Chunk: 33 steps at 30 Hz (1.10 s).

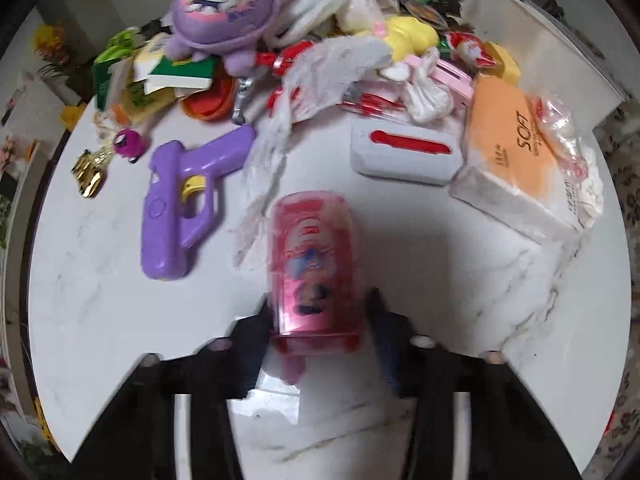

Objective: Collect trash
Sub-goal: 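Grasp the pink toy case with the right tool while the left grasps the purple toy gun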

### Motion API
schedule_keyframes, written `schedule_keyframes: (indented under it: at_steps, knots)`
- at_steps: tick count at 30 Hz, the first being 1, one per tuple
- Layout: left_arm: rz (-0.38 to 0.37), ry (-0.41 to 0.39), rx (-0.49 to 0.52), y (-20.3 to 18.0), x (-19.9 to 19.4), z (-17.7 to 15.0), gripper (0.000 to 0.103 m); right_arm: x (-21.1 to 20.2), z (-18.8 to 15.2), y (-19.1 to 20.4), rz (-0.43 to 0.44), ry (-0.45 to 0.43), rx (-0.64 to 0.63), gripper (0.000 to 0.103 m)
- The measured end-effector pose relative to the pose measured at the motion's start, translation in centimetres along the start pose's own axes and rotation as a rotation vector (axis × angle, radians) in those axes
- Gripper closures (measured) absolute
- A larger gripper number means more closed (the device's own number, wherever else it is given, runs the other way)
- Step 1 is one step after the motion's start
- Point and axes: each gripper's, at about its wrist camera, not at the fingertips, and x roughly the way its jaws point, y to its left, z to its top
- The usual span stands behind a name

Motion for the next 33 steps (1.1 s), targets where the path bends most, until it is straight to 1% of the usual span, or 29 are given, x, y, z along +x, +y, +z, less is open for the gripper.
schedule_keyframes:
  at_steps: [2, 4, 5, 6, 8, 9, 10, 11, 12, 13, 14, 15, 16, 17, 18, 19, 20, 21, 22, 24, 25, 26, 28, 29, 32, 33]
  knots:
    - [-0.014, -0.044, 0.033, -1.4, -1.0, 1.5, 0.012, -1.1, -1.1, -1.0, 0.052, -0.007, 0.033, 0.063]
    - [-0.038, -0.077, 0.064, -3.2, -1.0, 4.2, 0.012, -3.4, -3.3, -2.0, 0.113, -0.039, 0.053, 0.063]
    - [-0.037, -0.081, 0.076, -3.8, -0.6, 5.4, 0.012, -5.0, -4.4, -2.9, 0.159, -0.059, 0.066, 0.063]
    - [-0.031, -0.085, 0.091, -5.0, 0.1, 7.1, 0.012, -7.0, -6.8, -3.7, 0.199, -0.077, 0.073, 0.063]
    - [-0.014, -0.103, 0.153, -8.3, 2.5, 10.8, 0.012, -10.5, -9.6, -5.7, 0.277, -0.113, 0.105, 0.063]
    - [0.002, -0.11, 0.189, -10.0, 3.9, 12.4, 0.012, -11.5, -10.2, -6.5, 0.305, -0.128, 0.121, 0.063]
    - [0.014, -0.115, 0.226, -11.7, 5.3, 13.9, 0.012, -13.3, -11.6, -6.8, 0.326, -0.147, 0.135, 0.063]
    - [0.017, -0.117, 0.271, -14.0, 7.5, 16.3, 0.012, -14.4, -12.7, -7.5, 0.338, -0.164, 0.149, 0.063]
    - [0.023, -0.119, 0.296, -15.5, 9.0, 17.9, 0.012, -15.4, -14.0, -8.3, 0.351, -0.177, 0.169, 0.063]
    - [0.027, -0.114, 0.301, -16.9, 10.5, 19.7, 0.012, -16.1, -14.7, -8.8, 0.355, -0.185, 0.187, 0.063]
    - [0.033, -0.099, 0.28, -18.3, 12.4, 22.0, 0.013, -16.5, -15.7, -9.0, 0.355, -0.191, 0.199, 0.063]
    - [0.034, -0.091, 0.247, -19.3, 13.8, 23.8, 0.013, -17.5, -17.6, -9.9, 0.355, -0.198, 0.21, 0.063]
    - [0.024, -0.081, 0.203, -20.3, 15.4, 26.1, 0.013, -18.0, -18.8, -10.1, 0.345, -0.2, 0.213, 0.063]
    - [0.036, -0.069, 0.175, -21.0, 16.5, 27.8, 0.013, -18.5, -20.1, -10.5, 0.332, -0.202, 0.217, 0.063]
    - [0.062, -0.053, 0.153, -21.6, 17.7, 29.1, 0.013, -18.1, -20.2, -10.7, 0.332, -0.2, 0.222, 0.063]
    - [0.096, -0.04, 0.139, -22.1, 18.5, 30.1, 0.013, -18.3, -21.0, -11.1, 0.336, -0.196, 0.234, 0.063]
    - [0.135, -0.015, 0.104, -22.5, 20.2, 31.5, 0.013, -18.1, -21.4, -11.5, 0.34, -0.192, 0.245, 0.063]
    - [0.148, 0.001, 0.08, -22.6, 20.9, 32.1, 0.014, -17.8, -21.8, -11.5, 0.348, -0.189, 0.253, 0.063]
    - [0.164, 0.018, 0.046, -22.4, 21.7, 32.9, 0.018, -17.7, -22.2, -11.5, 0.346, -0.191, 0.252, 0.063]
    - [0.185, 0.053, 0.013, -22.3, 22.7, 33.7, 0.024, -17.5, -22.9, -11.5, 0.353, -0.189, 0.256, 0.063]
    - [0.223, 0.048, 0.023, -22.6, 22.8, 33.9, 0.03, -17.5, -23.2, -11.6, 0.366, -0.187, 0.264, 0.063]
    - [0.248, 0.055, 0.044, -23.0, 23.0, 33.9, 0.032, -17.4, -23.3, -11.7, 0.373, -0.187, 0.27, 0.063]
    - [0.267, 0.055, 0.099, -23.9, 22.9, 33.7, 0.054, -17.7, -23.5, -11.8, 0.374, -0.195, 0.263, 0.062]
    - [0.264, 0.063, 0.099, -24.0, 22.9, 33.7, 0.054, -17.8, -23.3, -11.8, 0.377, -0.198, 0.261, 0.063]
    - [0.17, 0.095, 0.059, -22.8, 21.8, 33.1, 0.054, -17.7, -22.4, -11.7, 0.396, -0.206, 0.251, 0.062]
    - [0.154, 0.096, 0.056, -22.4, 21.4, 32.9, 0.054, -17.6, -22.1, -11.5, 0.396, -0.205, 0.243, 0.063]
